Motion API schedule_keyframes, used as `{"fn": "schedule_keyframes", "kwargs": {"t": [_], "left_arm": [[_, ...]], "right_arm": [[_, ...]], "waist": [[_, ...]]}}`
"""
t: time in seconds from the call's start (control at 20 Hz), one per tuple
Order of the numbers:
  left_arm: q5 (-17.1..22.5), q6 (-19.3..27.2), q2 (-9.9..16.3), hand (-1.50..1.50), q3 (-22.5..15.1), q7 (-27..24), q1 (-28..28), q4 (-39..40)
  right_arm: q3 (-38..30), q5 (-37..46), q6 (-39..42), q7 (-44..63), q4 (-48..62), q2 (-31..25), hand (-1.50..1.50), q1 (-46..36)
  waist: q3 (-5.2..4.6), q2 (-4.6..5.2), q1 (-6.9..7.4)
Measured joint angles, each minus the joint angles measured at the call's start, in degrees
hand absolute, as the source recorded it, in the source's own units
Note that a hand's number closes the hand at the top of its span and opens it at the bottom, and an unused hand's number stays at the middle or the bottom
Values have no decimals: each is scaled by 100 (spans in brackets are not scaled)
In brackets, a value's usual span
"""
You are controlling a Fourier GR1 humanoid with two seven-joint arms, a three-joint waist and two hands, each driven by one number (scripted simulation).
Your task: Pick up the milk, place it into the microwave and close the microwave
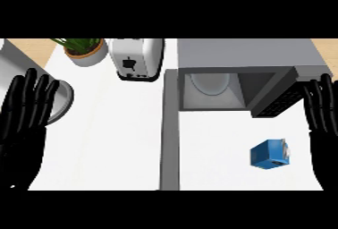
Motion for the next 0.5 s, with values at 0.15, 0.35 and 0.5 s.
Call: {"fn": "schedule_keyframes", "kwargs": {"t": [0.15,0.35,0.5], "left_arm": [[148,-121,102,-150,189,-77,-15,66],[496,-225,250,-150,626,-76,-241,522],[780,-212,281,-150,820,235,-226,549]], "right_arm": [[66,-60,67,-1,-160,26,-150,68],[295,-161,228,424,-664,-45,-150,140],[424,-270,353,859,-938,-136,-150,213]], "waist": [[-70,34,3],[-115,51,-12],[-127,55,-1]]}}
